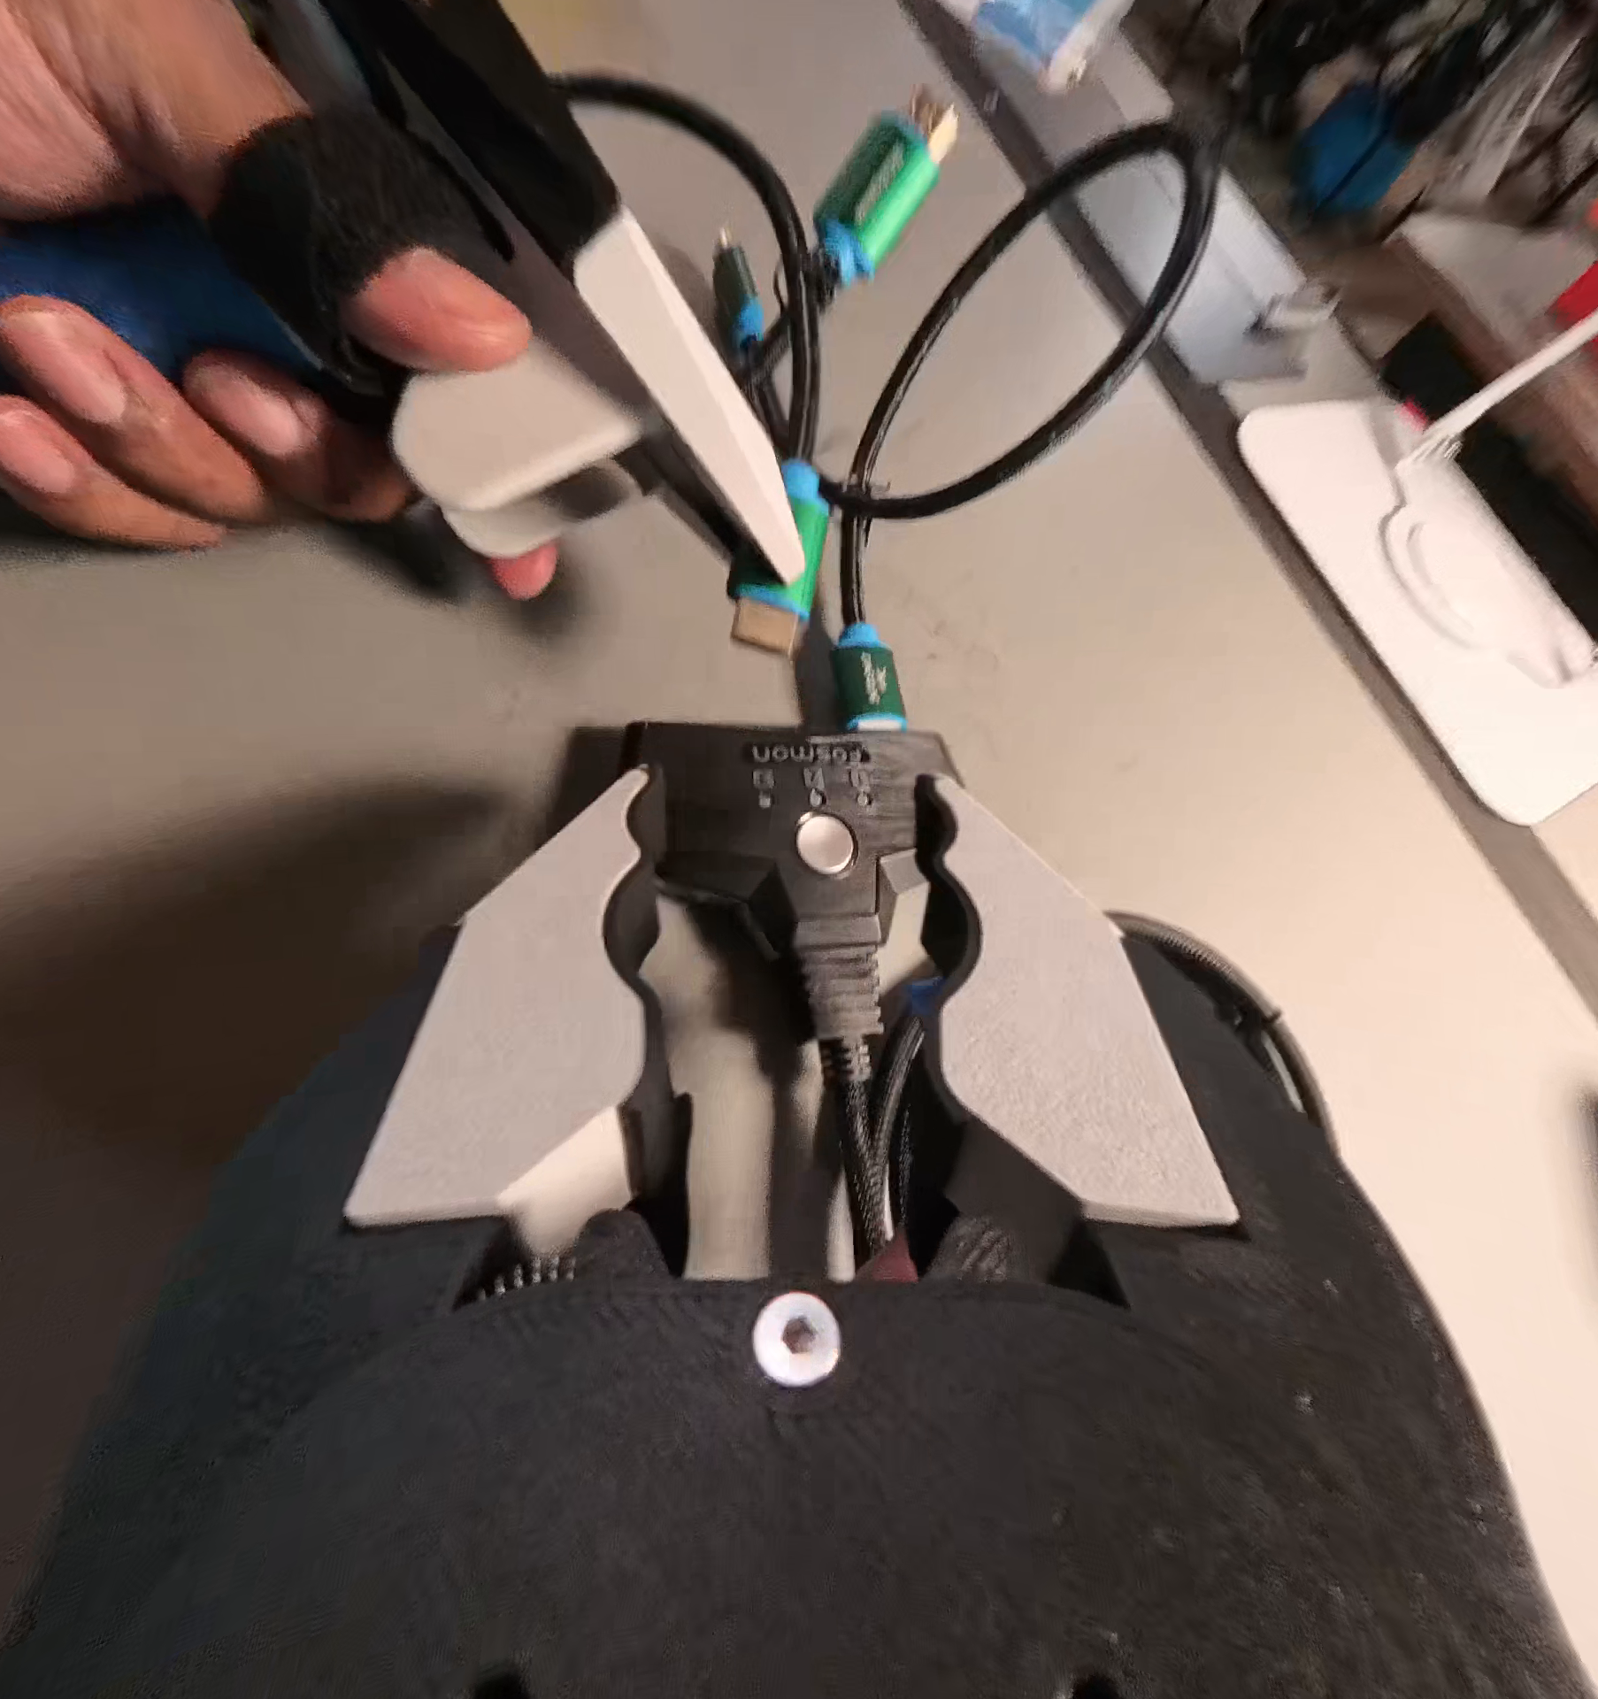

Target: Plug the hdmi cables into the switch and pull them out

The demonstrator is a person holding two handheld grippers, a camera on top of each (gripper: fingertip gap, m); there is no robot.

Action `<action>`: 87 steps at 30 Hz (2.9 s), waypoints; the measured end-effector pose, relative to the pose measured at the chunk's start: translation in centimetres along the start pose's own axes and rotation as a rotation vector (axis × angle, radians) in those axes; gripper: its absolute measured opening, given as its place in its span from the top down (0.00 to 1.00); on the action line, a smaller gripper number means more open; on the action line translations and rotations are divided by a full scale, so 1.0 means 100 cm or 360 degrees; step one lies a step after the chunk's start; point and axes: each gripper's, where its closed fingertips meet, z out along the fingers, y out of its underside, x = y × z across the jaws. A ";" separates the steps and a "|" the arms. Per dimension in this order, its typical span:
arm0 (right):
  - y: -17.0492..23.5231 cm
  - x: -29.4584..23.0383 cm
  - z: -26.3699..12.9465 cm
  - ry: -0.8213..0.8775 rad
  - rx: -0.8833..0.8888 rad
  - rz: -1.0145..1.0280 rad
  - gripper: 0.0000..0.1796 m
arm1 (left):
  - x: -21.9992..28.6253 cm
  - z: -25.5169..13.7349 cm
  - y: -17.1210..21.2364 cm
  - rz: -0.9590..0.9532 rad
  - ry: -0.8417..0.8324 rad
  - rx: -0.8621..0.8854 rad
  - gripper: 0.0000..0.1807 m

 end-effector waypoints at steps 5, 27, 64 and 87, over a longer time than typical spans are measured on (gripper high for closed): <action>0.020 -0.006 0.004 -0.0104 -0.0184 0.0118 0.59 | -0.007 -0.002 -0.003 0.0000 -0.0060 0.0035 0.93; 0.018 0.006 0.007 -0.0109 -0.0100 0.0554 0.58 | -0.008 -0.006 -0.015 0.0002 -0.0072 0.0196 0.93; -0.017 0.022 0.000 0.0161 0.0282 0.0197 0.58 | 0.019 -0.009 -0.019 0.0095 0.0147 0.0305 0.93; -0.022 0.018 0.003 0.0178 0.0296 0.0331 0.58 | 0.020 -0.010 -0.021 0.0178 0.0084 0.0376 0.92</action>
